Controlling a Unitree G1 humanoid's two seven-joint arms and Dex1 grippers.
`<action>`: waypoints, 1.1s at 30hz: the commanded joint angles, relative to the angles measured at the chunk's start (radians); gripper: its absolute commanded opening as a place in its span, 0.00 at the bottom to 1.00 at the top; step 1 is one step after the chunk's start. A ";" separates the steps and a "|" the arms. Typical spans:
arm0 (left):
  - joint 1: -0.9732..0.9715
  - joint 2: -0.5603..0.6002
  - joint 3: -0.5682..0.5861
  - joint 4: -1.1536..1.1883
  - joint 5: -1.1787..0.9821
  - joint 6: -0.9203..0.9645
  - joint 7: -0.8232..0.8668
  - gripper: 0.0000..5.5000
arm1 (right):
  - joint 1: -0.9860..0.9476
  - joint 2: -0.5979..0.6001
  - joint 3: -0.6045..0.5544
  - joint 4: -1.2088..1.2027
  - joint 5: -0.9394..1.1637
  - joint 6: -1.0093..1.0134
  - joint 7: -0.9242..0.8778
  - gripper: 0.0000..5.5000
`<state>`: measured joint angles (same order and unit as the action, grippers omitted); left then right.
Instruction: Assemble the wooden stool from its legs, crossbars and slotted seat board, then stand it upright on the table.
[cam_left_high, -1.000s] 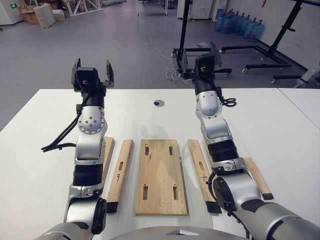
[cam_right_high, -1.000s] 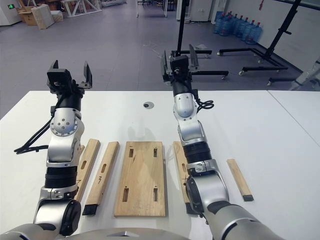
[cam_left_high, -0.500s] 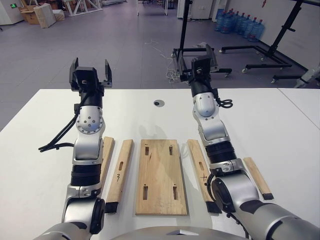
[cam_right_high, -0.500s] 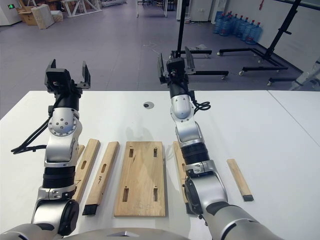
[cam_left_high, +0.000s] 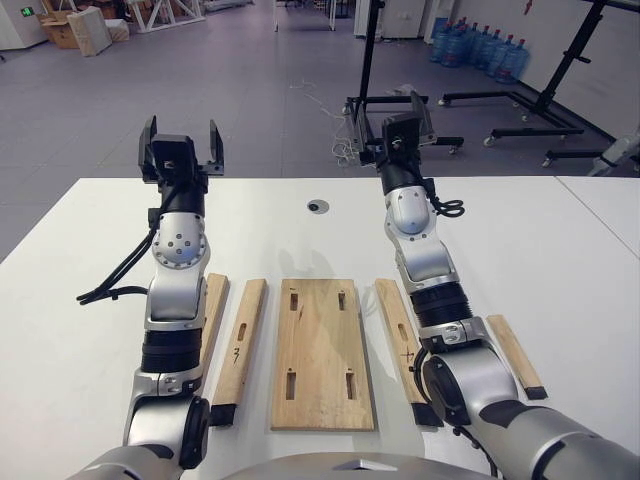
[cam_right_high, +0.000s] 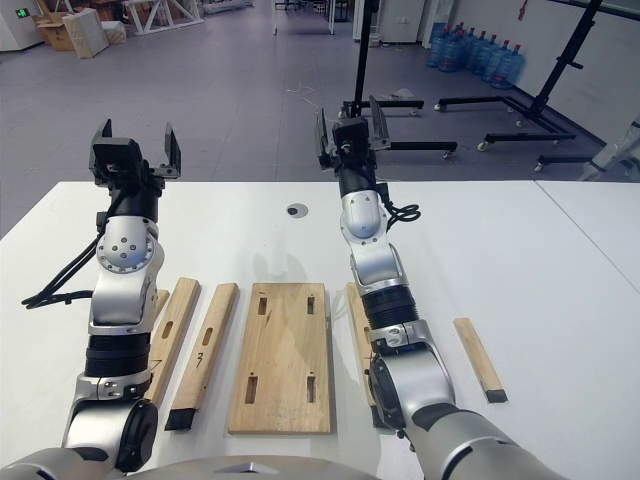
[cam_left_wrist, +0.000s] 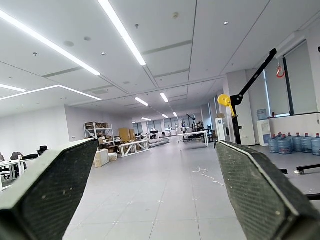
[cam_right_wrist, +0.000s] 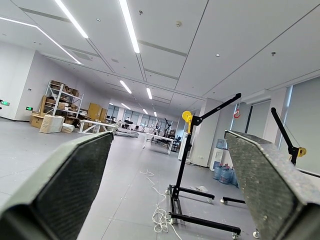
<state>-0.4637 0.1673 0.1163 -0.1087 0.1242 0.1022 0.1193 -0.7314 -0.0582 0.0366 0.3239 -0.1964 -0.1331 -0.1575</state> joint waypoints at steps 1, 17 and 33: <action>0.010 0.006 0.000 -0.004 0.004 0.009 -0.006 0.78 | -0.007 -0.004 0.005 0.004 -0.012 -0.005 -0.004 0.75; 0.037 -0.005 -0.001 -0.029 0.011 0.017 0.007 0.78 | 0.000 -0.009 0.005 -0.009 -0.011 0.004 0.010 0.75; 0.047 -0.020 -0.008 -0.048 0.008 0.020 0.007 0.78 | 0.153 -0.083 -0.061 -0.210 0.099 0.153 0.168 0.75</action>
<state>-0.4263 0.1550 0.1148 -0.1488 0.1333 0.1104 0.1302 -0.6677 -0.1056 0.0209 0.2142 -0.1756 -0.0752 -0.0678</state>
